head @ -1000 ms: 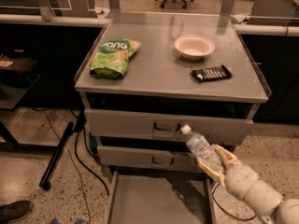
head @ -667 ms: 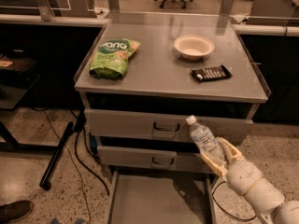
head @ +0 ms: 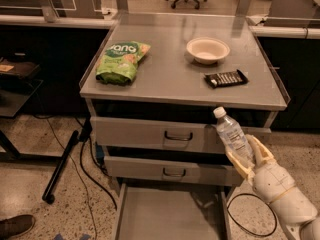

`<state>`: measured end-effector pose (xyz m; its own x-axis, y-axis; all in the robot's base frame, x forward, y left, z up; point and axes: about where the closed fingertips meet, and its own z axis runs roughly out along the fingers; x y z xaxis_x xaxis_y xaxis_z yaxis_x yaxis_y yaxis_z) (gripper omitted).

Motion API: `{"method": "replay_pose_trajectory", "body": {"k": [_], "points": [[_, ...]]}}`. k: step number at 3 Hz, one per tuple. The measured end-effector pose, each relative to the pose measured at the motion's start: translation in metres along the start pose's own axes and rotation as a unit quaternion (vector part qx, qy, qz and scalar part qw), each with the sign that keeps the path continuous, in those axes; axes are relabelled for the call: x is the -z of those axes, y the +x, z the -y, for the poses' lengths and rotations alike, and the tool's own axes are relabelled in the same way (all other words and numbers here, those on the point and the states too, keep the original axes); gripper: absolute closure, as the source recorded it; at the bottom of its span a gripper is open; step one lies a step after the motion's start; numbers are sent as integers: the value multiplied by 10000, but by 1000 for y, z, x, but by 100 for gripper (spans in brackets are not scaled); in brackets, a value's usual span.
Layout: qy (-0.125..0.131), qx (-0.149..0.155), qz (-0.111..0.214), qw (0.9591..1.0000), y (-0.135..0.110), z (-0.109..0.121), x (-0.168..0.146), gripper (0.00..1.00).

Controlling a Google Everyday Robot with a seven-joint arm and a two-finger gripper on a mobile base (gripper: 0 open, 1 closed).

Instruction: Pick blue plastic bottle from bottom drawer and place on counter

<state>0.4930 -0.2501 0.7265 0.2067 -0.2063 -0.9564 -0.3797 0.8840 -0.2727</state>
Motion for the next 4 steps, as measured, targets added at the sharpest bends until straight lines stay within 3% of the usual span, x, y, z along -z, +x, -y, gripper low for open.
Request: {"method": "replay_pose_trajectory", "body": {"k": [1,3,4], "points": [[112,-37,230,9997,-10,6,-7,100],[508,237,982,9936,-75,44,-15,100],[647,342,1156,9906,-95,57,-13,100]]}}
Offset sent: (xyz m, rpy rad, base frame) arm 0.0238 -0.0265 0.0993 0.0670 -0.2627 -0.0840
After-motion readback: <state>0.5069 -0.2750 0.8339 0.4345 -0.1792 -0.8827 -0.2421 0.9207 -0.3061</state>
